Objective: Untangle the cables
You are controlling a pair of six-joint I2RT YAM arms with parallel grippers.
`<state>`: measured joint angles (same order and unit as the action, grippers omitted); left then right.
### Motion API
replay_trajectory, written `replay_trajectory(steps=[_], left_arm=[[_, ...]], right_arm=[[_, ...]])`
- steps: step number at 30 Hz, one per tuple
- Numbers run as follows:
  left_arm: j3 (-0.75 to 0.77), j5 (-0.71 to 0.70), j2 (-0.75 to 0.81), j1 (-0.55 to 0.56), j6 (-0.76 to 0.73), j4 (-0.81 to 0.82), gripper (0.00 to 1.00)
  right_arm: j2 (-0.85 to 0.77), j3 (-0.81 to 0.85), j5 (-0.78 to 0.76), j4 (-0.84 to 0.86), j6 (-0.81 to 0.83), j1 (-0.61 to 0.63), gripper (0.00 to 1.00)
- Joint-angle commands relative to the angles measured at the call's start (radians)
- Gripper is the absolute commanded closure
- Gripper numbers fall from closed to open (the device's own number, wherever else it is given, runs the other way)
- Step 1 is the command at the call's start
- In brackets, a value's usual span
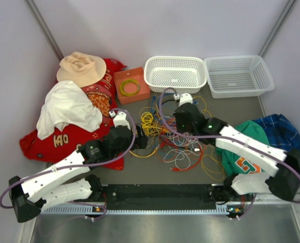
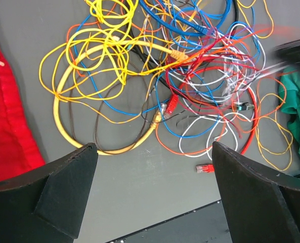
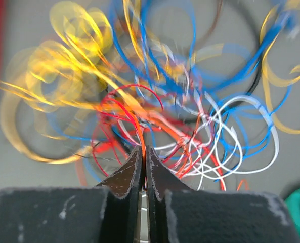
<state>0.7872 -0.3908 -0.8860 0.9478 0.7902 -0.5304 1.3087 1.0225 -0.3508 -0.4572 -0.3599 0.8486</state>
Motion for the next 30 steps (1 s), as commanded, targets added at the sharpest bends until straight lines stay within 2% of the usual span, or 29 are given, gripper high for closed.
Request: replay_trajectory(steps=[1, 3, 7, 13, 18, 21, 25, 30], left_arm=[[0.06, -0.046, 0.007, -0.004, -0.052, 0.049, 0.01], [0.075, -0.052, -0.002, -0.004, -0.083, 0.072, 0.01], [0.066, -0.048, -0.014, -0.004, -0.134, 0.188, 0.01], [0.026, -0.031, -0.013, -0.004, -0.207, 0.472, 0.01], [-0.019, 0.144, -0.036, -0.004, -0.299, 0.769, 0.01], [-0.023, 0.277, -0.097, -0.004, -0.333, 0.862, 0.01], [-0.002, 0.527, -0.198, -0.003, -0.306, 0.995, 0.03], [-0.006, 0.618, -0.309, 0.025, -0.236, 1.124, 0.05]], right_arm=[[-0.241, 0.14, -0.03, -0.067, -0.007, -0.003, 1.0], [-0.319, 0.186, -0.033, -0.107, -0.004, -0.003, 1.0], [-0.376, 0.277, -0.017, -0.228, -0.022, -0.003, 1.0], [-0.44, 0.314, 0.012, -0.311, -0.062, -0.003, 1.0], [-0.45, 0.292, 0.035, -0.328, -0.089, -0.005, 1.0], [-0.45, 0.287, 0.05, -0.314, -0.105, -0.003, 1.0], [-0.439, 0.297, 0.068, -0.301, -0.12, -0.005, 1.0], [-0.422, 0.298, 0.087, -0.287, -0.136, -0.003, 1.0]])
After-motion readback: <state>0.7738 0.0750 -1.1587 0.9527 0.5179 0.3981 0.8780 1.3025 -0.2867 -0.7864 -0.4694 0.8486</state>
